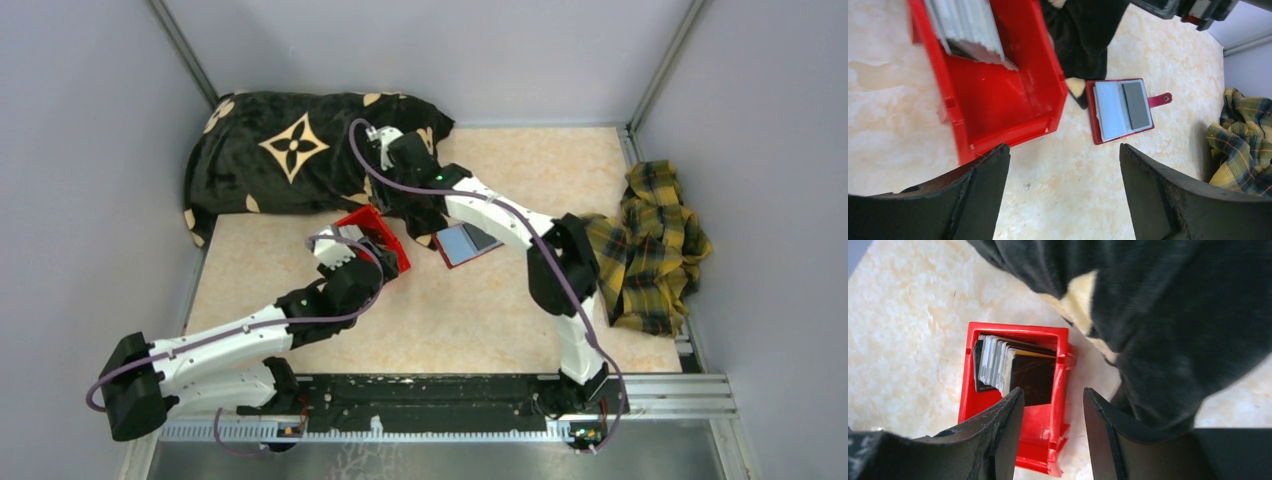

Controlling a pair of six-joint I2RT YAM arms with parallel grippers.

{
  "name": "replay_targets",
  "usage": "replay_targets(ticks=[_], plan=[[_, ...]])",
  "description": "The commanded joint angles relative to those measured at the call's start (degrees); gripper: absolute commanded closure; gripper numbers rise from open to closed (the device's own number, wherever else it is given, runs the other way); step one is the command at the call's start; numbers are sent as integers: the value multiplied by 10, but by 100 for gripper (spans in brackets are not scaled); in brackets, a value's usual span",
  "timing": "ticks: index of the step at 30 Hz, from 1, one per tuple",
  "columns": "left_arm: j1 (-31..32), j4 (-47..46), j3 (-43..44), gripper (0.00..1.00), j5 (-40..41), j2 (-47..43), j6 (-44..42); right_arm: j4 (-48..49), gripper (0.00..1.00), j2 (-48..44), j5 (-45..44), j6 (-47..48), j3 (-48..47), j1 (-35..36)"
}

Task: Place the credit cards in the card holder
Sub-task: Pick up the credit card from the storage box.

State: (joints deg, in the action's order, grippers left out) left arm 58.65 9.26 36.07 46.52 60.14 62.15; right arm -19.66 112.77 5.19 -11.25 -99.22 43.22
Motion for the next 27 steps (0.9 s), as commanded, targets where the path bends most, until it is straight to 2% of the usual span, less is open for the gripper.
replay_targets(ticks=[1,8,15,27], plan=[[-5,69,-35,14,38,-52,100,-82,52,55,7,19,-117,32],[-6,136,-76,14,58,-118,170,-154,51,140,11,7,-220,48],[-6,181,-76,14,71,-133,192,-172,50,170,8,-3,-234,54],[-6,181,-34,14,97,-105,134,-172,51,186,24,-5,-222,58]])
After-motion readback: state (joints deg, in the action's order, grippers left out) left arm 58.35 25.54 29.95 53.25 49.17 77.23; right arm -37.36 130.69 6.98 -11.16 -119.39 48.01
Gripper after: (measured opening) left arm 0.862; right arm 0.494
